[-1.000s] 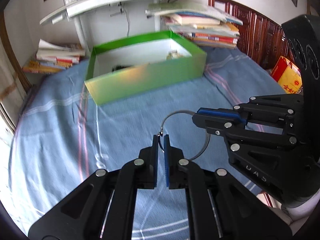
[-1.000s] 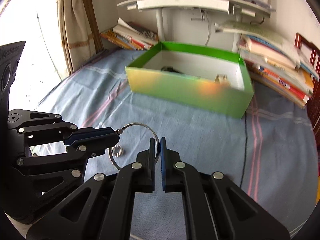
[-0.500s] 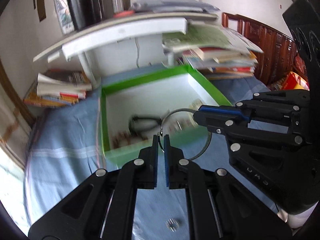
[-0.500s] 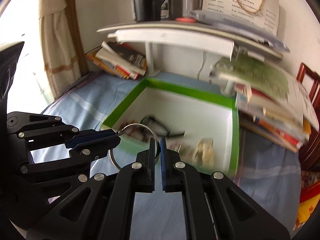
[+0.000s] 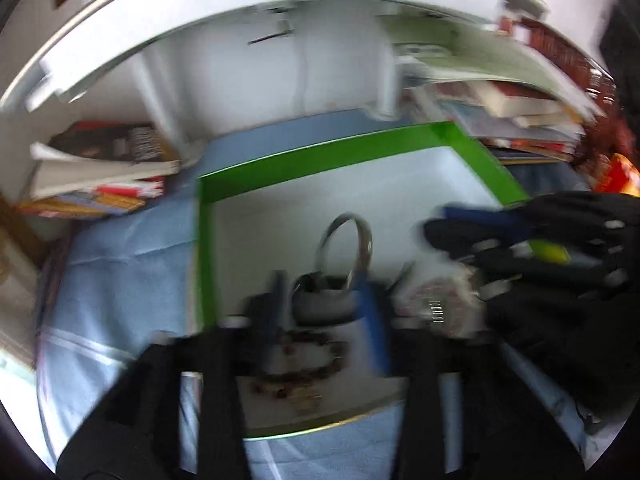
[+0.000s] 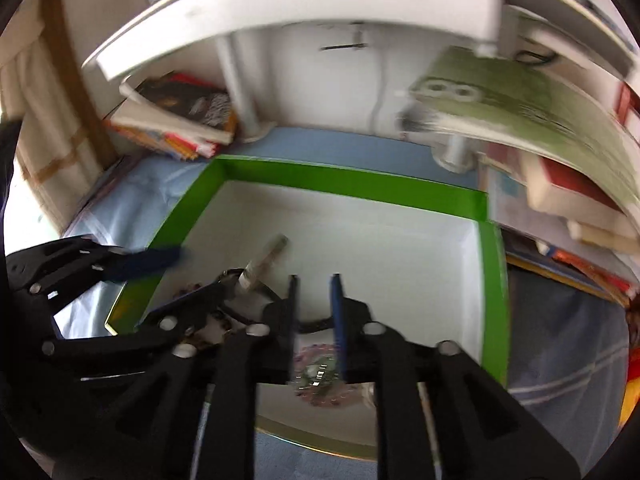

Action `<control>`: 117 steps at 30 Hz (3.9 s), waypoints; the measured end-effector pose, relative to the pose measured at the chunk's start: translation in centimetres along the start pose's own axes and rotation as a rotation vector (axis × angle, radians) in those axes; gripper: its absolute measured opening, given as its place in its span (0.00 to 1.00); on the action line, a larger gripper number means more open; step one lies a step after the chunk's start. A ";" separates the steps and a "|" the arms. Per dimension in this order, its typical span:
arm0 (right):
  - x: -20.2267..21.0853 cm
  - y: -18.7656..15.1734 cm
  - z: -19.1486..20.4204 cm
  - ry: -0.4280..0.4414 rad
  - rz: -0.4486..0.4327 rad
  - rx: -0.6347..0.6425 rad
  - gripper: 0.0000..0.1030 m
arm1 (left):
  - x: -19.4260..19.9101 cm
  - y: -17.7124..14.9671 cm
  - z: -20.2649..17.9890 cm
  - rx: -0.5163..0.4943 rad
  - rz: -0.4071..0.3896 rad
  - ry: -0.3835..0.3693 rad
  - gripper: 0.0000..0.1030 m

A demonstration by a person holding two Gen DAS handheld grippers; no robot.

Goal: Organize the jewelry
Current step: 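Carry the silver bangle into the green box with both tools and release, then reach the left tool toward the beaded ring while the right tool approaches the dark ring, then grasp the beaded ring with the left tool while the right tool grasps the dark ring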

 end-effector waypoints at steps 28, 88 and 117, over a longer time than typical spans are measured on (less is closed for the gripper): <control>6.8 -22.0 0.9 -0.026 0.149 -0.037 0.61 | 7.5 -20.7 -1.3 0.083 0.096 0.028 0.79; 7.9 -23.8 5.3 -0.153 0.035 -0.083 0.43 | 7.0 -21.7 -2.0 0.177 0.033 0.051 0.28; 7.1 -23.2 6.5 -0.185 0.035 -0.034 0.42 | 7.3 -22.3 -1.4 0.180 0.033 0.071 0.48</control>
Point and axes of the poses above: each gripper's, at about its wrist camera, not at the fingertips, and x roughly against the way its jaws point, z to its left, y to its top, the point moved 8 cm from there along -x, roughly the way its jaws point, and after that the axes turned 7 degrees about x, right-handed, at the moved point
